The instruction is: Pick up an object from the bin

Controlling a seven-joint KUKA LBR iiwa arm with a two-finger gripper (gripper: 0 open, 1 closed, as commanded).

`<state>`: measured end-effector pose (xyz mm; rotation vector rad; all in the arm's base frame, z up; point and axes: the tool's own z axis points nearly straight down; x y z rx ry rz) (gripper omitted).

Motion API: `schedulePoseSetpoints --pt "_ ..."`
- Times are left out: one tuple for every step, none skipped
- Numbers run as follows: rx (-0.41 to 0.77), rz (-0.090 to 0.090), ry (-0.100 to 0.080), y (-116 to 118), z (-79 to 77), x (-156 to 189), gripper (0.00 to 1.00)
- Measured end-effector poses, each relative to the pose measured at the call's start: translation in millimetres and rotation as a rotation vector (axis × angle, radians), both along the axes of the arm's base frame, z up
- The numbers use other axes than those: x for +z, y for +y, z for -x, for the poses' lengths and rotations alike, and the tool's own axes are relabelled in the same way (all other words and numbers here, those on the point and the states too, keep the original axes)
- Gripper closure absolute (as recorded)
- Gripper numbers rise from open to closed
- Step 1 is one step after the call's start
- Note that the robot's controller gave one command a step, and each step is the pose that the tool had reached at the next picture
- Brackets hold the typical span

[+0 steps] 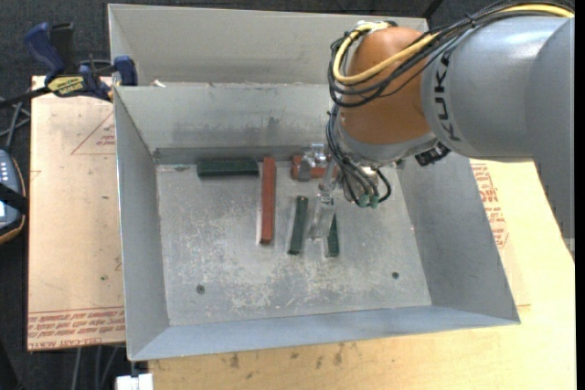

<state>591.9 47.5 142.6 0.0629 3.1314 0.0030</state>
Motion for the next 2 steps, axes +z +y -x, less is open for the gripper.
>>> schedulePoseSetpoints --pt "0.416 0.003 0.003 -6.5 -9.0 -70.5 1.00" --pt "0.416 0.003 0.003 -6.5 -9.0 -70.5 1.00"
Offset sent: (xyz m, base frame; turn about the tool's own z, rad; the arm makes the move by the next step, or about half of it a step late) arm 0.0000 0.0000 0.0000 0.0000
